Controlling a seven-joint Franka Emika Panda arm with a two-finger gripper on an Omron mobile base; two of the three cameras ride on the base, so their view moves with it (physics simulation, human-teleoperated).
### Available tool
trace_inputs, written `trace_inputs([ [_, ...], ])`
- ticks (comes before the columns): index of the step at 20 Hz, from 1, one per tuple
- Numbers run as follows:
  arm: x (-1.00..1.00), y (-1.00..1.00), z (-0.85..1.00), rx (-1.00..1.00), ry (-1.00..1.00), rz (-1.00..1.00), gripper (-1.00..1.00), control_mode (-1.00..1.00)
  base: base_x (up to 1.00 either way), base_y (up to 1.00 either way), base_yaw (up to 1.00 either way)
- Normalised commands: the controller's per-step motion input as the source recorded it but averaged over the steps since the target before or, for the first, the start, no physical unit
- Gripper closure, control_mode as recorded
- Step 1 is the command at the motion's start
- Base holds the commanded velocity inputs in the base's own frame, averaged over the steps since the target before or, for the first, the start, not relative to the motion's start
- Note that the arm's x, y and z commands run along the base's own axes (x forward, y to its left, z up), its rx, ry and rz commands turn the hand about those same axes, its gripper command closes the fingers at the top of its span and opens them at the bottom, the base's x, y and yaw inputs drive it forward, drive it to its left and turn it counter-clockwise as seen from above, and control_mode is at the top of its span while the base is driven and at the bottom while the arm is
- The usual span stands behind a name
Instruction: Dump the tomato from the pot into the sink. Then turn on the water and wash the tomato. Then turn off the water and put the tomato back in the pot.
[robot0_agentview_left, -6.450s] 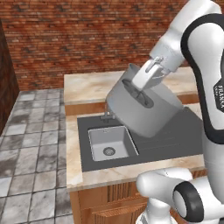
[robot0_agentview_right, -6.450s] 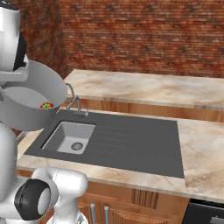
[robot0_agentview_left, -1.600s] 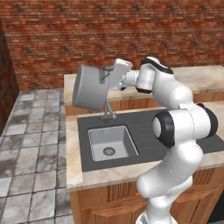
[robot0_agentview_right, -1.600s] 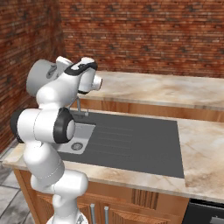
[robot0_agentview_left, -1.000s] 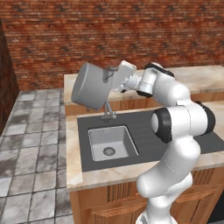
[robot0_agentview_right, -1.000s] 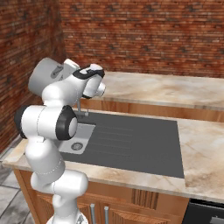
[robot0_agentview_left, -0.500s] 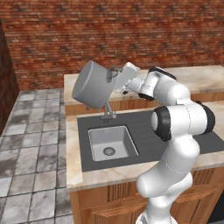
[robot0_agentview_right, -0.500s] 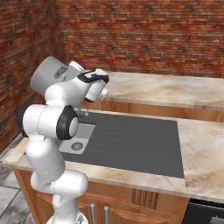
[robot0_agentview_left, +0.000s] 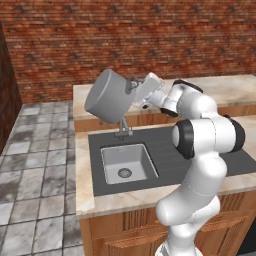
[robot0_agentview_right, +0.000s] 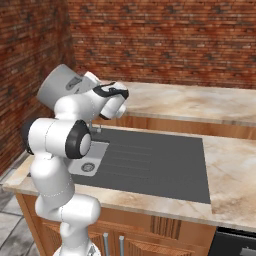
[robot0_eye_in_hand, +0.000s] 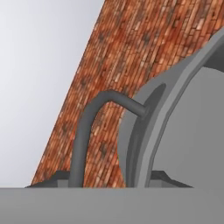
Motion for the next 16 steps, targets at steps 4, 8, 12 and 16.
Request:
trace_inputs([
  [4,0.0,-0.05,-0.09,0.05,0.05,0.0,1.0,-1.0,0.0,0.0,0.0],
  [8,0.0,-0.04,-0.08,0.04,0.04,0.0,1.0,-1.0,0.0,0.0,0.0],
  [12,-0.07,0.0,0.0,0.06,0.0,0.0,1.0,-1.0,0.0,0.0,0.0],
  [16,-0.56,0.1,0.12,0.02,-0.01,0.0,1.0,-1.0,0.0,0.0,0.0],
])
